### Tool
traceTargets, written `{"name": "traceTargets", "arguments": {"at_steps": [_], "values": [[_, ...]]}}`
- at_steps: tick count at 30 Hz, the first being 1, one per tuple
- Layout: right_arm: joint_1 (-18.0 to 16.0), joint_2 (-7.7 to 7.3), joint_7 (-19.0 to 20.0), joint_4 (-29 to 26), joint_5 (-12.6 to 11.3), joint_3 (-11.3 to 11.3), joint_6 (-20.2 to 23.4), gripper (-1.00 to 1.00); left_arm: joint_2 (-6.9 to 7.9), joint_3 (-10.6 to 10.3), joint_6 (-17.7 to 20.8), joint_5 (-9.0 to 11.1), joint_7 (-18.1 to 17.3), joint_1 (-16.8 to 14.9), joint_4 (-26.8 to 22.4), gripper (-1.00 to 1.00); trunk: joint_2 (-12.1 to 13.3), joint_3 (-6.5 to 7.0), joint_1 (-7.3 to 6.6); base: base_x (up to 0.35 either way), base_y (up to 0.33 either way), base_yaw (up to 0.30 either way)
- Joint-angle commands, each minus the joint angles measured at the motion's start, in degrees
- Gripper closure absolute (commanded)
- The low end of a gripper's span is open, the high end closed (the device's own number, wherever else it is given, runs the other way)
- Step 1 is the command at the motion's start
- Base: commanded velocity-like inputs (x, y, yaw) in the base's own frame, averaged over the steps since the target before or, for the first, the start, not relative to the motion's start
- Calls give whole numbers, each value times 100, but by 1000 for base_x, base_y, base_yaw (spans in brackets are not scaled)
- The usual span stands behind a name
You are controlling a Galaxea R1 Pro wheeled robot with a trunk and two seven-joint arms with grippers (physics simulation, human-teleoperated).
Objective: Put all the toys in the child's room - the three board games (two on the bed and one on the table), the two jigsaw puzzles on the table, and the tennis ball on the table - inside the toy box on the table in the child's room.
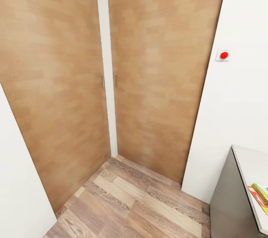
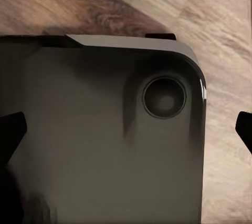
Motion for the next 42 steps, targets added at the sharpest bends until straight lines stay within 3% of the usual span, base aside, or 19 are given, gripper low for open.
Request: {"name": "traceTargets", "arguments": {"at_steps": [1,42], "values": [[-1,0,7,0,-8,0,-17,-100,0,-3,-17,-6,-7,-1,3,-100,-3,-1,0,-9,0,-274],[-1,0,7,0,-9,-8,-17,-100,2,-3,-17,-11,-10,-1,1,-100,-3,135,0,-40,0,-275]]}}
